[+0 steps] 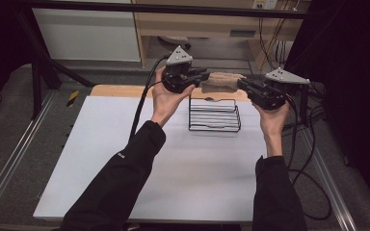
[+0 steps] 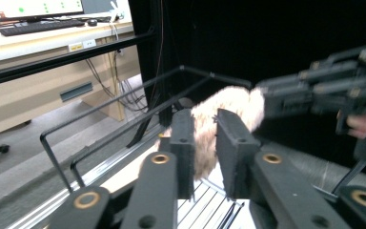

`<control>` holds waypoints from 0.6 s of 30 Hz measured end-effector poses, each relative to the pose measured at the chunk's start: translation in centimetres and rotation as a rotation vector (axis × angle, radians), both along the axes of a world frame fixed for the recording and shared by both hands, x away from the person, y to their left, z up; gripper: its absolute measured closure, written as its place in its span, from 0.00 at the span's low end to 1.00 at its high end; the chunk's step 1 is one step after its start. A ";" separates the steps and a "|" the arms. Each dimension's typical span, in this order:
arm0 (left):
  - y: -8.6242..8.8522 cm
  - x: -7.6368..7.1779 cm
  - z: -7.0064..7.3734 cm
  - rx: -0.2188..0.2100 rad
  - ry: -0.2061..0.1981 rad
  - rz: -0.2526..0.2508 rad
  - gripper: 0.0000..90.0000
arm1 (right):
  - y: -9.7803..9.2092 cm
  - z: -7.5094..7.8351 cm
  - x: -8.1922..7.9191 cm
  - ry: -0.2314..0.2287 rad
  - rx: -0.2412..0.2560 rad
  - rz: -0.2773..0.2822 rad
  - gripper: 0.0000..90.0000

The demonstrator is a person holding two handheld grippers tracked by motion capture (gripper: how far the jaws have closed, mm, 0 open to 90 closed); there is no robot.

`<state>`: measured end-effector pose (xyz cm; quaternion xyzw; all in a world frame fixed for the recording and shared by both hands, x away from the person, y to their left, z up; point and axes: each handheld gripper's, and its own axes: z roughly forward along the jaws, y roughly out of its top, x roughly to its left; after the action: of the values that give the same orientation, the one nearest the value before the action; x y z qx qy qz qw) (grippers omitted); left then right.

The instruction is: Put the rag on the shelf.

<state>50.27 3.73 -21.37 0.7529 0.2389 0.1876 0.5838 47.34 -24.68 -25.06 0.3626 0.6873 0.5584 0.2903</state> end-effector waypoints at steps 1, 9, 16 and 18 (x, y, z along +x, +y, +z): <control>-0.1 0.1 0.1 -0.002 0.014 0.003 0.90 | 0.0 0.0 0.0 0.000 -0.003 0.002 0.91; -1.1 0.7 -1.0 0.085 0.106 -0.018 1.00 | -0.2 -0.5 -0.1 0.014 -0.035 0.017 0.89; -1.4 0.8 -1.9 0.138 0.112 -0.018 1.00 | -0.2 -1.0 -0.2 0.032 -0.040 0.031 0.83; -1.5 0.8 -1.9 0.147 0.105 -0.022 1.00 | -0.3 -0.9 -0.3 0.029 -0.030 0.034 0.79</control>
<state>51.07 2.23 -23.30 0.8050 0.2466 0.1585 0.5157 47.07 -24.94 -25.93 0.3548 0.7059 0.5474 0.2762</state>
